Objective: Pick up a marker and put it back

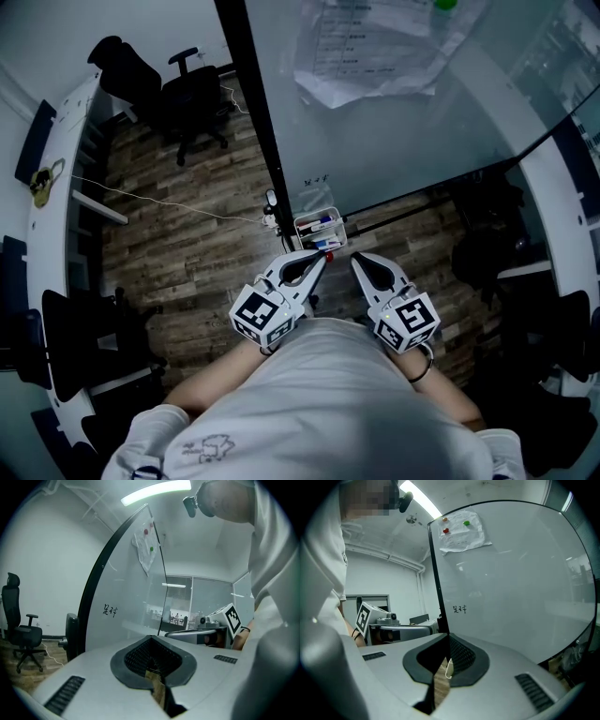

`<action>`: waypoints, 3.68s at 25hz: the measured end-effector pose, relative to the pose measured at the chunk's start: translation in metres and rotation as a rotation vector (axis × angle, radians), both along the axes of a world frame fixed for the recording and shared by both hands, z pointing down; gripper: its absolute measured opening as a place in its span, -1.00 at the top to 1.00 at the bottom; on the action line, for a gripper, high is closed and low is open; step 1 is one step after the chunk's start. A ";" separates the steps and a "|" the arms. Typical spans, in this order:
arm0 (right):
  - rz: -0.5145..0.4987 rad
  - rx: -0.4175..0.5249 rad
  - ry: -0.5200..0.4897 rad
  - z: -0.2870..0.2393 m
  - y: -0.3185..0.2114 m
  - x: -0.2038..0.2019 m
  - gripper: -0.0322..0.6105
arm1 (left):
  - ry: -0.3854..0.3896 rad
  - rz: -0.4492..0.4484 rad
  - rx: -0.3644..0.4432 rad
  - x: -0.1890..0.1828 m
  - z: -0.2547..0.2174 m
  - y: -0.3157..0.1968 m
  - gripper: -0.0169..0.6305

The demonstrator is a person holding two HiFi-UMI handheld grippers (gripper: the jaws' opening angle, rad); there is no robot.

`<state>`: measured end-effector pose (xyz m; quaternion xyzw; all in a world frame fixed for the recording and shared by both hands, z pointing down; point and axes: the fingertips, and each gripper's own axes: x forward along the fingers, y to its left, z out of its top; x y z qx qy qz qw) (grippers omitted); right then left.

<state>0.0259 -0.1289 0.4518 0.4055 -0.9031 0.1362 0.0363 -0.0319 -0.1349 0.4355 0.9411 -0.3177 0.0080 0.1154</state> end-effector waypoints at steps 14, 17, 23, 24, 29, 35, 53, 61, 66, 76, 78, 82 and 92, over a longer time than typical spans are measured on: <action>0.104 -0.061 -0.008 0.017 -0.031 -0.013 0.86 | -0.017 0.037 0.010 -0.028 0.004 -0.026 0.93; 0.121 -0.080 -0.003 0.021 -0.043 -0.005 0.86 | -0.016 0.026 0.013 -0.029 0.002 -0.032 0.93; 0.100 -0.114 -0.005 0.028 -0.068 0.002 0.86 | -0.013 -0.014 -0.003 -0.030 0.003 -0.045 0.93; 0.094 -0.121 -0.006 0.031 -0.071 0.003 0.86 | -0.012 -0.021 -0.009 -0.028 0.005 -0.046 0.93; 0.067 -0.159 -0.008 0.043 -0.085 0.008 0.80 | -0.018 -0.055 -0.033 -0.023 0.012 -0.057 0.93; 0.021 -0.201 0.009 0.061 -0.097 0.011 0.67 | -0.035 -0.082 -0.058 -0.013 0.024 -0.069 0.93; -0.082 -0.304 0.050 0.125 -0.118 0.005 0.58 | -0.099 -0.123 -0.153 0.004 0.067 -0.083 0.93; -0.102 -0.332 0.049 0.139 -0.119 0.001 0.58 | -0.112 -0.124 -0.179 0.007 0.076 -0.082 0.93; -0.121 -0.337 0.052 0.144 -0.120 -0.004 0.58 | -0.115 -0.131 -0.190 0.005 0.080 -0.080 0.93; -0.118 -0.334 0.066 0.146 -0.120 -0.008 0.60 | -0.104 -0.141 -0.197 -0.001 0.081 -0.079 0.93; -0.121 -0.327 0.069 0.145 -0.120 -0.009 0.63 | -0.103 -0.144 -0.198 -0.002 0.081 -0.078 0.93; -0.131 -0.314 0.073 0.142 -0.117 -0.012 0.64 | -0.102 -0.145 -0.196 -0.003 0.081 -0.076 0.93; -0.131 -0.270 0.067 0.126 -0.111 -0.017 0.66 | -0.092 -0.153 -0.169 -0.010 0.072 -0.069 0.93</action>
